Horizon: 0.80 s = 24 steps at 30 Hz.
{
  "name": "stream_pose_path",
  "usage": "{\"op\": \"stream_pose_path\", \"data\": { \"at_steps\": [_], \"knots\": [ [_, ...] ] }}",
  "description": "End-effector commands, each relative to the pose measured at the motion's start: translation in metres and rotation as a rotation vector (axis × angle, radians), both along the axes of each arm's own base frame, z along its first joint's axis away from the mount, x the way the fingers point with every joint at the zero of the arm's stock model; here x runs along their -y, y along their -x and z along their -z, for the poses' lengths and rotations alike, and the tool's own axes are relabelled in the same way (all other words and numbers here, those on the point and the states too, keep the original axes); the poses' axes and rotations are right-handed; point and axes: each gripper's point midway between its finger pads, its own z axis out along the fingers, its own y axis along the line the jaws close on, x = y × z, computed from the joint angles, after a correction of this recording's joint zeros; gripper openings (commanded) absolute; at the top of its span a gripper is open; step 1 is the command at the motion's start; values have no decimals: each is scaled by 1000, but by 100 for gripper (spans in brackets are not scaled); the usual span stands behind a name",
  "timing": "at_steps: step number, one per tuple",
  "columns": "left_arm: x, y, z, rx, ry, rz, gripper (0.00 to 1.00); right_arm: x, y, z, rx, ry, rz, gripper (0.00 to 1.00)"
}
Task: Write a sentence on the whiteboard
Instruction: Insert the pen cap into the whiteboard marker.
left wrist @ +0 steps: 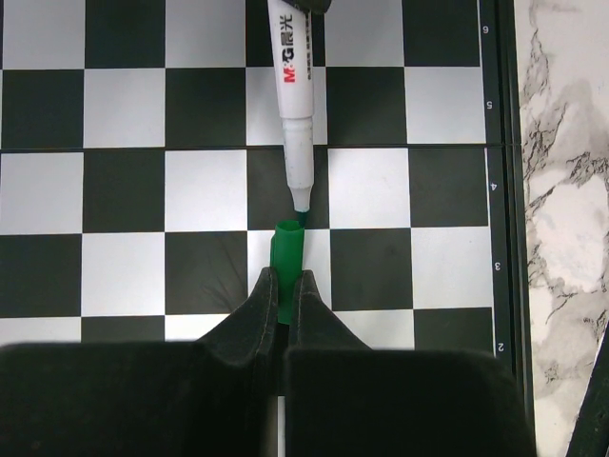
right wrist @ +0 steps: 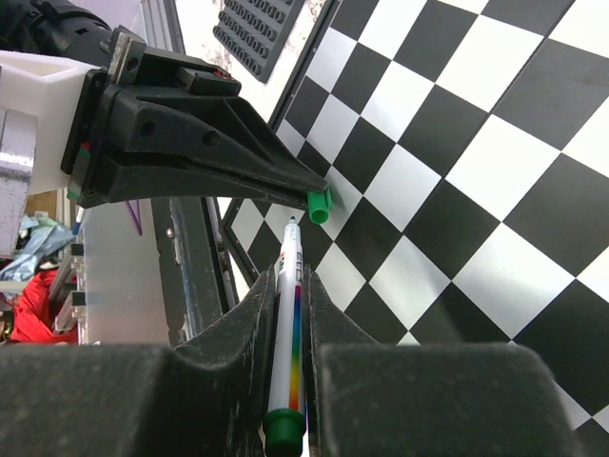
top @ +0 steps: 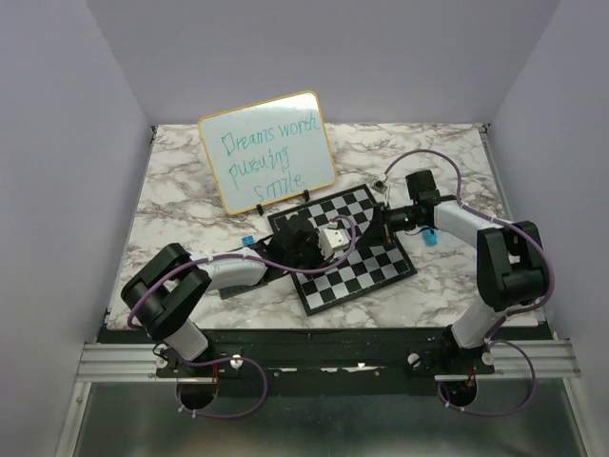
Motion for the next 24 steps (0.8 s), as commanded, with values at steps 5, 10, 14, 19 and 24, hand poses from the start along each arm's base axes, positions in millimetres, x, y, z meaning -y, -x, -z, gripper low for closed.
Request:
{"op": "stream_pose_path", "data": {
  "at_steps": [5, 10, 14, 19, 24],
  "knots": [
    [-3, 1, 12, 3, -38, 4, 0, 0, -13, 8, 15, 46, 30, 1],
    [-4, 1, 11, 2, -37, 1, 0, -1, -13, 10, 0, 43, 32, 1],
    [-4, 1, 11, 2, -36, 1, 0, -2, -12, 12, -12, 38, 26, 1],
    [-4, 1, 12, 2, -38, 2, 0, -4, -10, 12, -19, 31, 20, 1],
    [-4, 2, 13, -2, -39, 2, 0, -7, -9, 14, -29, 29, 14, 1]
  ]
}}
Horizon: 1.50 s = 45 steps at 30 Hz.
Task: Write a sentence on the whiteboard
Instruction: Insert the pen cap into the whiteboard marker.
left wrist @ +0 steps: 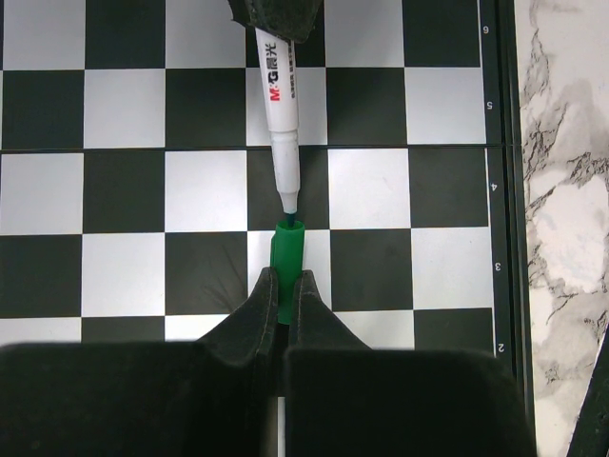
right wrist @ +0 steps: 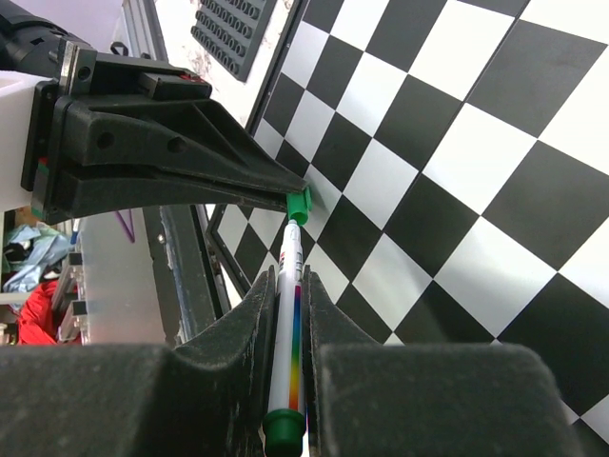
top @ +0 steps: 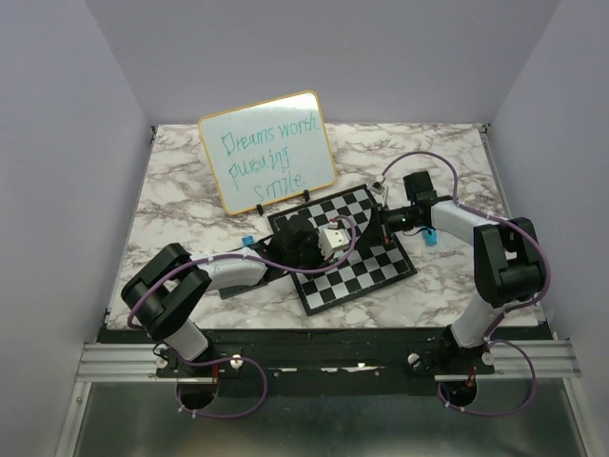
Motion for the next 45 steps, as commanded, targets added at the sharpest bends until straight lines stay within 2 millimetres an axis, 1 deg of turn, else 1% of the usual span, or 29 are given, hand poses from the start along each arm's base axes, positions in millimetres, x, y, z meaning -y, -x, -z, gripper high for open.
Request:
{"op": "stream_pose_path", "data": {
  "at_steps": [1, 11, 15, 22, 23, 27, 29, 34, 36, 38, 39, 40, 45],
  "knots": [
    [-3, 2, 11, -3, -35, 3, 0, -6, -5, 2, 6, -7, -10, 1],
    [-3, 3, 12, -7, -30, 4, 0, -9, -5, 6, -11, -5, -11, 1],
    [-3, 2, 11, -4, -18, 0, 0, -13, -3, 12, -42, -7, -15, 1],
    [0, 4, 11, -6, 21, -12, 1, -21, -3, 16, -86, -28, -25, 1],
    [1, 3, 10, -4, 29, -16, 1, -23, -2, 15, -88, -33, -30, 1],
    [4, 0, 6, 6, 78, -43, 2, -32, 5, 22, -138, -37, -48, 1],
    [6, -1, 5, -2, 103, -63, 2, -34, 7, 23, -192, -47, -35, 1],
    [7, -3, -6, 22, 192, -109, 5, -35, 7, 33, -245, -38, -19, 1],
    [9, -5, -9, 29, 209, -113, 5, -36, 7, 32, -247, -45, -23, 1],
    [10, -6, -8, 28, 210, -112, 6, -36, 7, 33, -254, -47, -24, 1],
    [13, -8, -10, 21, 225, -120, 8, -36, 7, 33, -250, -46, -25, 1],
    [13, -7, -5, 2, 222, -128, 11, -36, 7, 33, -249, -46, -25, 1],
    [14, -10, -6, -8, 233, -156, 22, -35, 5, 32, -230, -36, -19, 1]
  ]
}}
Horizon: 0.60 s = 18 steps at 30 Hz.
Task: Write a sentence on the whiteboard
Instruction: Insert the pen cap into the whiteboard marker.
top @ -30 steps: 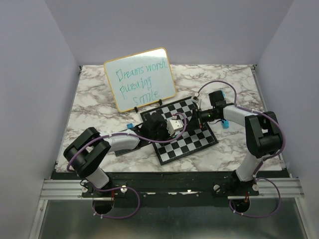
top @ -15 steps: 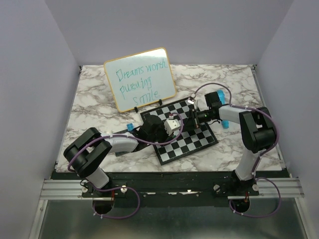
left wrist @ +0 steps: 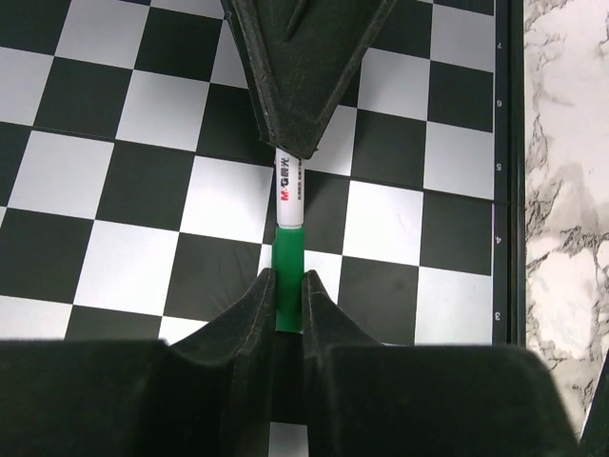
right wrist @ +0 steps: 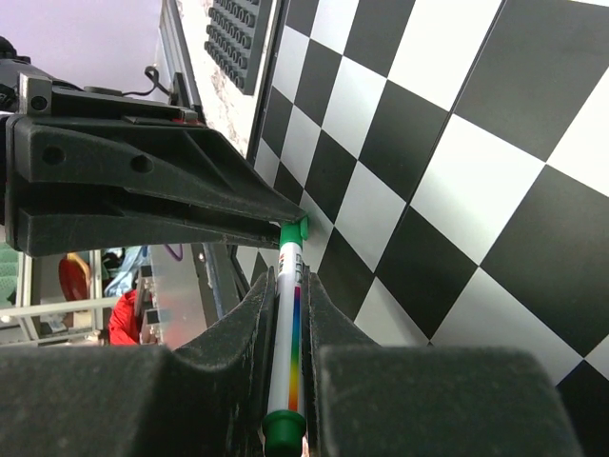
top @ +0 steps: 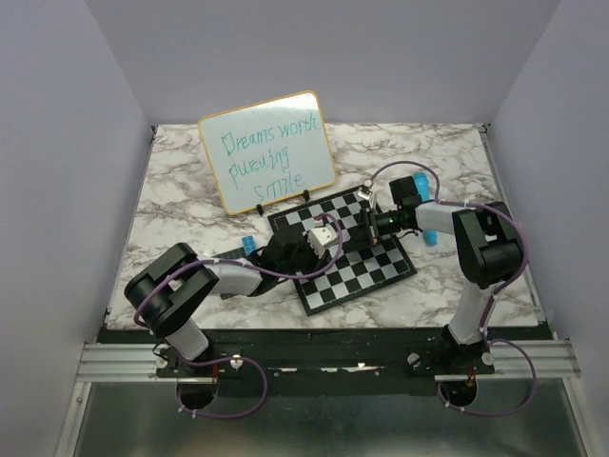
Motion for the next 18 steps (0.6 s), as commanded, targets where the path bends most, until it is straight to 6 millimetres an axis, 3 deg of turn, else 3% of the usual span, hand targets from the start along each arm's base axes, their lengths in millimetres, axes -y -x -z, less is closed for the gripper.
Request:
{"op": "stream_pose_path", "data": {
  "at_steps": [1, 9, 10, 12, 18],
  "knots": [
    [9, -6, -8, 13, 52, -23, 25, -8, 6, 4, -10, 1, -29, 1],
    [-11, -7, -6, 12, 1, -99, 36, -4, 2, 6, -4, 19, -15, 1],
    [-12, -8, -11, 20, 8, -105, 60, -4, 2, 6, -4, 19, -15, 1],
    [-17, -8, -11, 19, -2, -125, 98, -4, 2, 7, -6, 22, -12, 1],
    [-27, -3, -7, -9, -63, -133, 99, -4, 2, 6, -5, 21, -13, 1]
  ]
}}
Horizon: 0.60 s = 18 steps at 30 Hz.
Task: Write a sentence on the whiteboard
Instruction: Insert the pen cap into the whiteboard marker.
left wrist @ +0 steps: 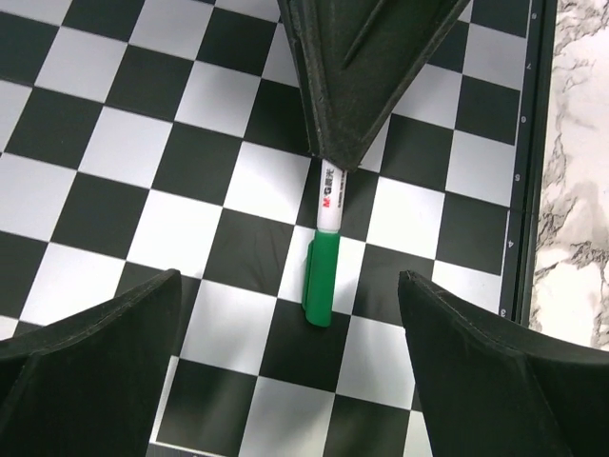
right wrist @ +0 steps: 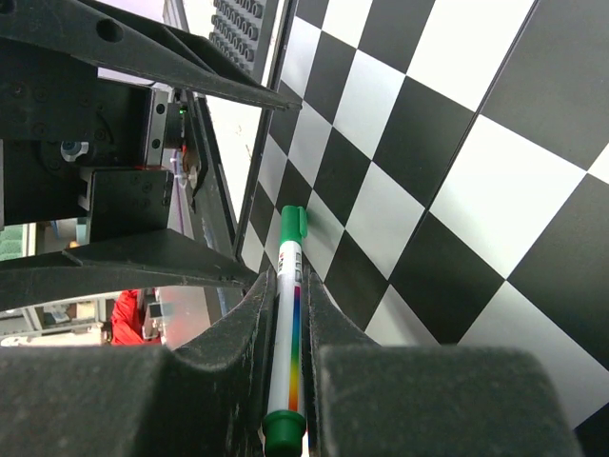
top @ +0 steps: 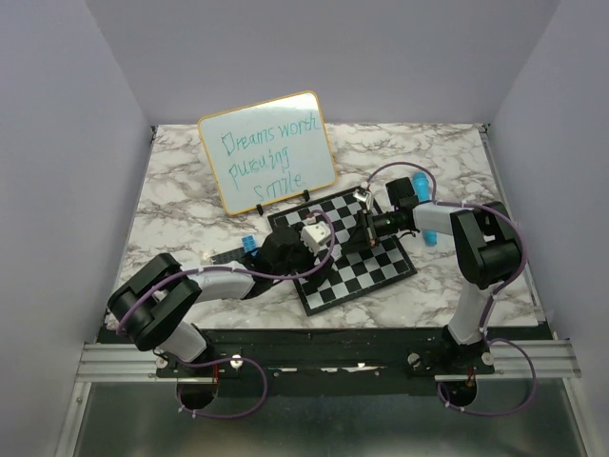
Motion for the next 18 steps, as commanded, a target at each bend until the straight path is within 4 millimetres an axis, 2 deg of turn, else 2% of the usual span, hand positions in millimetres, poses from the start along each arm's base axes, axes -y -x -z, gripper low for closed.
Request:
{"op": "stream_pose_path", "data": {
  "at_steps": [1, 6, 12, 13, 14, 16, 17, 18],
  "knots": [
    [-13, 4, 10, -31, -69, -26, 99, 1, -3, 6, 2, 21, 3, 1],
    [-14, 7, 25, -73, -130, -11, 99, 1, -4, 5, 6, 18, 4, 1],
    [-12, 6, 34, -66, -189, -6, 89, 0, -3, 5, 2, 19, 3, 1],
    [-10, 6, 37, -68, -204, -2, 86, 0, -3, 5, 2, 19, 3, 1],
    [-11, 5, 38, -66, -217, -9, 76, 1, -3, 6, -3, 20, 5, 1],
    [-9, 9, 44, -72, -251, -8, 66, 0, -3, 6, -6, 19, 4, 1],
    [-10, 8, 45, -67, -263, -20, 55, 1, -4, 5, -2, 21, 7, 1],
    [-12, 9, 47, -70, -275, -24, 54, 1, -3, 6, -5, 22, 7, 1]
  ]
}}
